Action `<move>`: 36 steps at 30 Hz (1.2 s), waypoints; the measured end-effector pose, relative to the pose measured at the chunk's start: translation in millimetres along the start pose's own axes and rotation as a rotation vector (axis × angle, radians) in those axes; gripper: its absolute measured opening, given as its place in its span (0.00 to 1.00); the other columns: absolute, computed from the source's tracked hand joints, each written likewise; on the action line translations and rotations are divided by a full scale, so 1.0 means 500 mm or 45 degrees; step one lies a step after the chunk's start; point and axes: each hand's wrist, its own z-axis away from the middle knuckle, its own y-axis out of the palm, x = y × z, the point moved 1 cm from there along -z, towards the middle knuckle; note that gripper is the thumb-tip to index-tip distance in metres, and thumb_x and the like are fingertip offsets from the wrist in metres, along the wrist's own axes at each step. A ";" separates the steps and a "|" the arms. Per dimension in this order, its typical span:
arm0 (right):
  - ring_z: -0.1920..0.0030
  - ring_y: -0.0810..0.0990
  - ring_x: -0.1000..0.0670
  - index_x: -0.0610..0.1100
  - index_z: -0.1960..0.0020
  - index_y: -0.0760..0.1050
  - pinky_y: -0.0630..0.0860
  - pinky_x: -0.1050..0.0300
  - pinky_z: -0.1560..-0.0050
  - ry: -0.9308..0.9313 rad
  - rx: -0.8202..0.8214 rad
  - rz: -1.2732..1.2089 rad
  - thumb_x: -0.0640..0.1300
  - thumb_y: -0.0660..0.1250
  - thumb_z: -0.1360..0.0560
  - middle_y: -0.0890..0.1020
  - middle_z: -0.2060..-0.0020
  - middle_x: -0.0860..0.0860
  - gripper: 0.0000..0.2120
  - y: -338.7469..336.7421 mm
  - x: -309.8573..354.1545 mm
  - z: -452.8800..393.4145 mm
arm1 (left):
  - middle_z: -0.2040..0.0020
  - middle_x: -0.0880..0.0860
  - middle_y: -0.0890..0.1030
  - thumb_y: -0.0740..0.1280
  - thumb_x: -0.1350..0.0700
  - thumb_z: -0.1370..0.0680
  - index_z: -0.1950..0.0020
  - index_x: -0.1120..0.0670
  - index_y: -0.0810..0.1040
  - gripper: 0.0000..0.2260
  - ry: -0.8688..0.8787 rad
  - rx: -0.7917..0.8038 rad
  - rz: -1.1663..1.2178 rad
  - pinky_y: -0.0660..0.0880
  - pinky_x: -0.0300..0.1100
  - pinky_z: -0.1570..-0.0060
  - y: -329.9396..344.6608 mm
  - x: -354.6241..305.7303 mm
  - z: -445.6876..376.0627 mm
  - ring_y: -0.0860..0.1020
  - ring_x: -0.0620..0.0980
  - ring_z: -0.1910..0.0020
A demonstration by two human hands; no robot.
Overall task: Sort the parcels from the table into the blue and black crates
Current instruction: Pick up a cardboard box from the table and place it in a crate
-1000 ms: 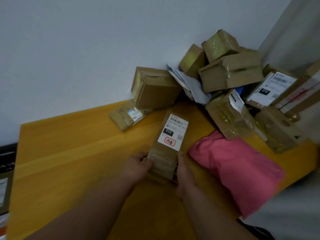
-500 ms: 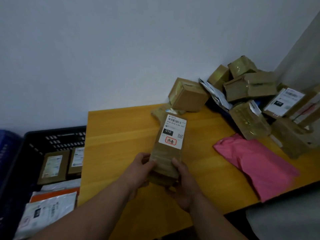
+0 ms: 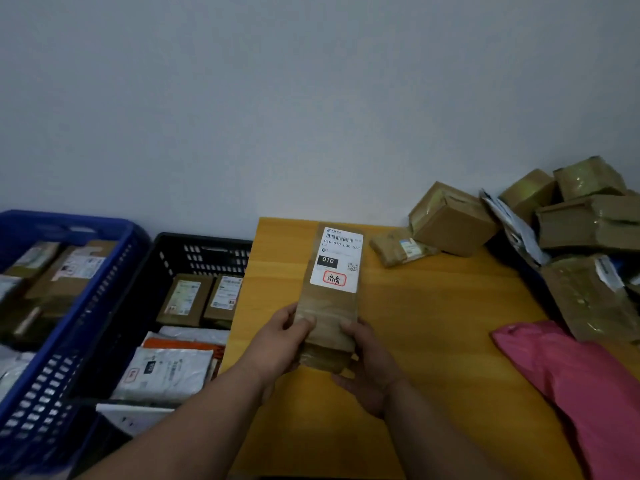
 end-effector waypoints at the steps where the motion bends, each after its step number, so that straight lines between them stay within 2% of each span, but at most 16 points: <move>1: 0.43 0.79 0.46 0.62 0.39 0.75 0.74 0.48 0.51 0.017 0.014 0.029 0.56 0.72 0.31 0.81 0.43 0.54 0.21 0.015 -0.008 -0.001 | 0.46 0.45 0.80 0.66 0.47 0.22 0.35 0.40 0.71 0.15 -0.002 -0.023 0.010 0.79 0.44 0.56 -0.017 0.008 0.005 0.79 0.47 0.49; 6: 0.43 0.79 0.44 0.62 0.40 0.76 0.75 0.47 0.50 0.067 0.115 0.159 0.62 0.76 0.44 0.81 0.43 0.52 0.32 0.123 -0.039 -0.004 | 0.45 0.48 0.80 0.65 0.45 0.22 0.34 0.41 0.72 0.17 -0.013 -0.121 0.010 0.80 0.50 0.48 -0.137 0.029 0.038 0.79 0.49 0.47; 8: 0.43 0.79 0.44 0.64 0.42 0.77 0.75 0.48 0.51 0.064 0.169 0.219 0.63 0.76 0.46 0.81 0.43 0.52 0.33 0.179 -0.046 -0.004 | 0.44 0.50 0.81 0.65 0.45 0.22 0.32 0.42 0.72 0.18 -0.011 -0.150 0.027 0.79 0.53 0.46 -0.192 0.030 0.048 0.79 0.51 0.46; 10: 0.43 0.79 0.44 0.64 0.42 0.77 0.75 0.48 0.51 0.046 0.222 0.262 0.64 0.76 0.47 0.80 0.43 0.51 0.33 0.250 -0.056 -0.002 | 0.45 0.49 0.81 0.64 0.46 0.21 0.33 0.42 0.72 0.16 -0.001 -0.199 0.085 0.80 0.51 0.48 -0.259 0.033 0.060 0.80 0.50 0.47; 12: 0.43 0.79 0.44 0.63 0.41 0.76 0.75 0.49 0.52 0.039 0.264 0.280 0.63 0.76 0.45 0.80 0.42 0.51 0.33 0.335 -0.076 0.001 | 0.46 0.49 0.81 0.64 0.48 0.21 0.35 0.41 0.72 0.14 0.007 -0.245 0.140 0.81 0.47 0.53 -0.341 0.040 0.074 0.80 0.50 0.49; 14: 0.42 0.78 0.43 0.62 0.39 0.75 0.76 0.48 0.51 0.055 0.298 0.282 0.59 0.77 0.39 0.79 0.41 0.50 0.30 0.427 -0.113 0.000 | 0.47 0.48 0.81 0.63 0.48 0.20 0.38 0.39 0.73 0.11 0.005 -0.271 0.121 0.80 0.47 0.52 -0.435 0.051 0.090 0.80 0.50 0.49; 17: 0.43 0.78 0.44 0.62 0.35 0.72 0.76 0.49 0.53 0.137 0.353 0.267 0.56 0.72 0.33 0.78 0.39 0.50 0.27 0.569 -0.188 -0.007 | 0.50 0.49 0.82 0.62 0.50 0.21 0.48 0.39 0.77 0.07 0.031 -0.359 0.047 0.79 0.44 0.56 -0.586 0.075 0.116 0.81 0.50 0.53; 21: 0.42 0.78 0.45 0.67 0.39 0.73 0.72 0.43 0.41 0.232 0.349 0.333 0.57 0.70 0.28 0.79 0.41 0.55 0.18 0.718 -0.285 -0.019 | 0.51 0.50 0.84 0.62 0.51 0.20 0.48 0.45 0.79 0.07 -0.038 -0.429 0.044 0.80 0.53 0.48 -0.742 0.125 0.144 0.82 0.52 0.52; 23: 0.44 0.79 0.45 0.68 0.41 0.73 0.75 0.45 0.45 0.269 0.290 0.369 0.58 0.70 0.28 0.79 0.43 0.56 0.16 0.768 -0.316 -0.024 | 0.53 0.49 0.84 0.62 0.50 0.20 0.48 0.45 0.79 0.06 -0.077 -0.440 0.063 0.80 0.52 0.50 -0.793 0.148 0.151 0.82 0.52 0.53; 25: 0.46 0.79 0.45 0.66 0.42 0.74 0.78 0.49 0.53 0.325 0.248 0.379 0.59 0.70 0.29 0.80 0.46 0.54 0.16 0.810 -0.331 -0.032 | 0.53 0.48 0.83 0.62 0.49 0.20 0.49 0.43 0.78 0.05 -0.085 -0.442 0.093 0.80 0.45 0.57 -0.837 0.162 0.152 0.82 0.50 0.54; 27: 0.46 0.79 0.45 0.64 0.41 0.75 0.76 0.50 0.56 0.374 0.248 0.405 0.60 0.71 0.29 0.80 0.45 0.53 0.17 0.849 -0.341 -0.047 | 0.53 0.47 0.82 0.62 0.49 0.19 0.50 0.42 0.77 0.05 -0.096 -0.462 0.142 0.79 0.44 0.57 -0.878 0.170 0.146 0.81 0.50 0.54; 30: 0.44 0.78 0.44 0.65 0.41 0.74 0.74 0.47 0.50 0.407 0.294 0.443 0.60 0.71 0.30 0.79 0.42 0.53 0.19 0.905 -0.357 -0.076 | 0.50 0.49 0.81 0.61 0.49 0.19 0.43 0.44 0.75 0.07 -0.121 -0.500 0.199 0.79 0.48 0.51 -0.937 0.180 0.132 0.80 0.50 0.52; 34: 0.42 0.77 0.45 0.66 0.38 0.71 0.71 0.44 0.45 0.414 0.346 0.502 0.61 0.71 0.32 0.79 0.43 0.54 0.23 0.983 -0.383 -0.124 | 0.47 0.50 0.79 0.61 0.50 0.19 0.34 0.47 0.72 0.13 -0.172 -0.547 0.201 0.79 0.48 0.51 -1.023 0.186 0.102 0.78 0.51 0.50; 36: 0.42 0.77 0.45 0.67 0.36 0.70 0.71 0.46 0.47 0.441 0.371 0.545 0.62 0.71 0.31 0.79 0.41 0.54 0.25 1.027 -0.394 -0.156 | 0.45 0.53 0.79 0.60 0.49 0.18 0.33 0.47 0.71 0.14 -0.200 -0.566 0.139 0.78 0.49 0.49 -1.073 0.188 0.077 0.78 0.52 0.49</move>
